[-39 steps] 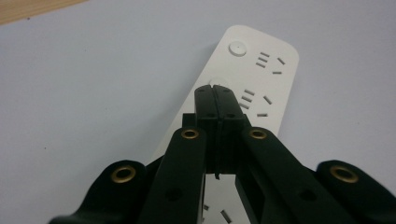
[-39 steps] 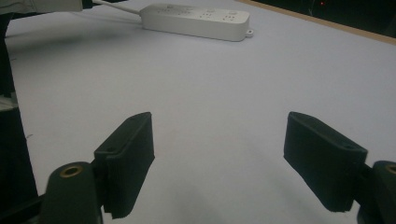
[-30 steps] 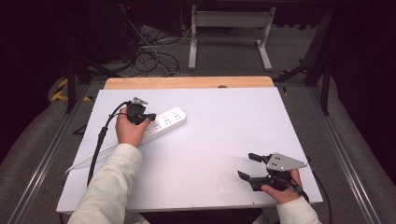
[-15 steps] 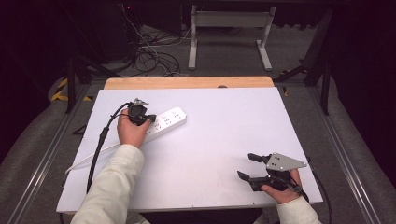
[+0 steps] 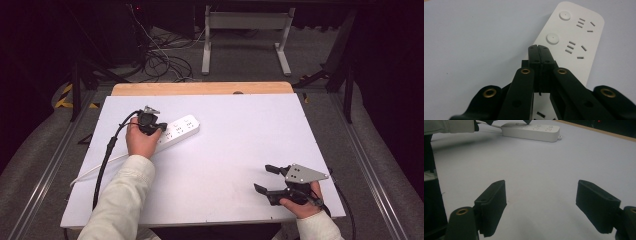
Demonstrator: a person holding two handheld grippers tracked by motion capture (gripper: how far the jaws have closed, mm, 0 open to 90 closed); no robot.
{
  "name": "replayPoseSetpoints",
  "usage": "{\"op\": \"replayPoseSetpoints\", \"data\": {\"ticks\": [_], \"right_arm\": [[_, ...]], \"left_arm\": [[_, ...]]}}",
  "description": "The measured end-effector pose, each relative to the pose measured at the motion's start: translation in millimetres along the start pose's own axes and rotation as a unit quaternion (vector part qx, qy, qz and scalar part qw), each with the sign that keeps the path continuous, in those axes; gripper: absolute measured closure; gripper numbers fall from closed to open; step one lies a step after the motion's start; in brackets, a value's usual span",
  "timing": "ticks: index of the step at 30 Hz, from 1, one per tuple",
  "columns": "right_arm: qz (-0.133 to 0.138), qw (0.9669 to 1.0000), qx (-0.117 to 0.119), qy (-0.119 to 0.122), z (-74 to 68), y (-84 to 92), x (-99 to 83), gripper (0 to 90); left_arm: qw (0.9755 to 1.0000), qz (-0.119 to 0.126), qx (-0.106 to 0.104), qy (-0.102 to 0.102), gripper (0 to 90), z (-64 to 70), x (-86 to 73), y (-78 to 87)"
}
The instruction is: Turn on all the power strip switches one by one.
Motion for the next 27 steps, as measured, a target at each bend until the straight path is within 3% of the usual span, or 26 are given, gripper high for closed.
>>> {"op": "replayPoseSetpoints", "data": {"ticks": [13, 15, 19, 27], "right_arm": [[0.003, 1.0, 0.001, -0.001, -1.4, 1.2, 0.7, 24.8], [0.003, 1.0, 0.001, -0.001, -1.7, 1.4, 0.7, 24.8], [0.004, 1.0, 0.001, -0.001, -1.8, 1.7, 0.5, 24.8], [0.003, 1.0, 0.0, 0.0, -2.6, 1.8, 0.4, 24.8]], "left_arm": [[1.0, -0.008, 0.0, 0.004, 89.9, 1.1, -1.2, -1.0], [1.0, -0.008, 0.003, -0.003, 89.9, 0.8, -0.8, -1.4], [0.9999, -0.011, -0.007, 0.006, 89.9, -0.6, -1.5, -1.0], [0.9998, -0.02, 0.001, -0.003, 89.9, 0.6, -1.8, -1.1]]}}
Point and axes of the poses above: each handheld gripper's, and its own axes: y roughly backward along the jaws, x roughly out of its top, z roughly to its right, the point moved 8 cm from there along -y, roughly forward along the jaws, and after that the axes turned 6 degrees about x, right-handed, at the moved point
